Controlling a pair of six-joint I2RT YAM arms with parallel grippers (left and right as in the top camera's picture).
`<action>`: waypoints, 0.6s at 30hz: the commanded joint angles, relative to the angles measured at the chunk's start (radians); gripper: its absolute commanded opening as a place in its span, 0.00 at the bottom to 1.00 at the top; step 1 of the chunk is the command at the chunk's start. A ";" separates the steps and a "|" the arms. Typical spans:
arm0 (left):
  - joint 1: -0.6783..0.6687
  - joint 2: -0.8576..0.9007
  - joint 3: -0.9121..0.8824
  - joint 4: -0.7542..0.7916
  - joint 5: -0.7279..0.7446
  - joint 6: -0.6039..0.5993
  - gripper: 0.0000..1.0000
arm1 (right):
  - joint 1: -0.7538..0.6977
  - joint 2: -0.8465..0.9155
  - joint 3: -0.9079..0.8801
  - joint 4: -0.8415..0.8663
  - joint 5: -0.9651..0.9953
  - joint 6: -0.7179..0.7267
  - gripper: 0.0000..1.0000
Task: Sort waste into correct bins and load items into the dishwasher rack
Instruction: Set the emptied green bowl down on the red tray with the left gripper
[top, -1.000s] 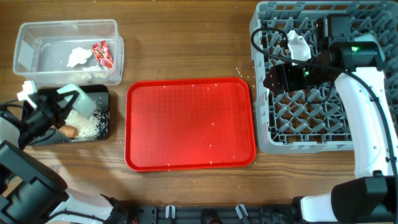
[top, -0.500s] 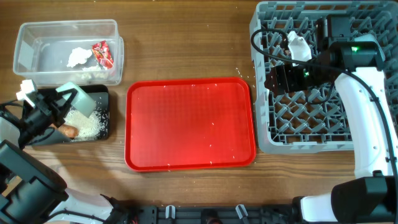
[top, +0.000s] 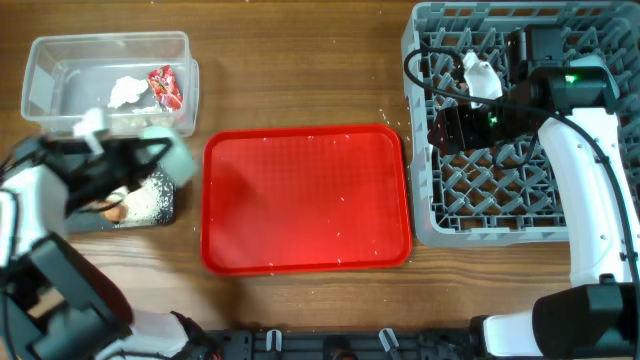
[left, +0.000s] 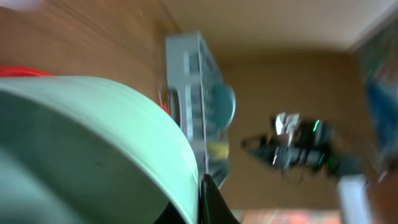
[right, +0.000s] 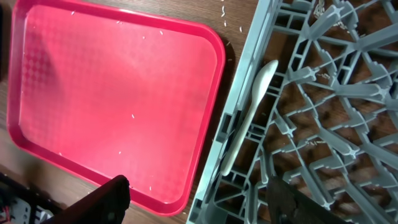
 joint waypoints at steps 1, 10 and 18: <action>-0.213 -0.058 -0.002 0.051 -0.103 0.026 0.04 | 0.002 0.013 -0.003 0.000 0.010 0.021 0.73; -0.810 -0.056 -0.002 0.474 -0.870 -0.517 0.04 | 0.002 0.013 -0.003 -0.002 0.010 0.021 0.73; -1.097 0.044 -0.002 0.585 -1.165 -0.603 0.05 | 0.002 0.013 -0.003 -0.012 0.010 0.028 0.73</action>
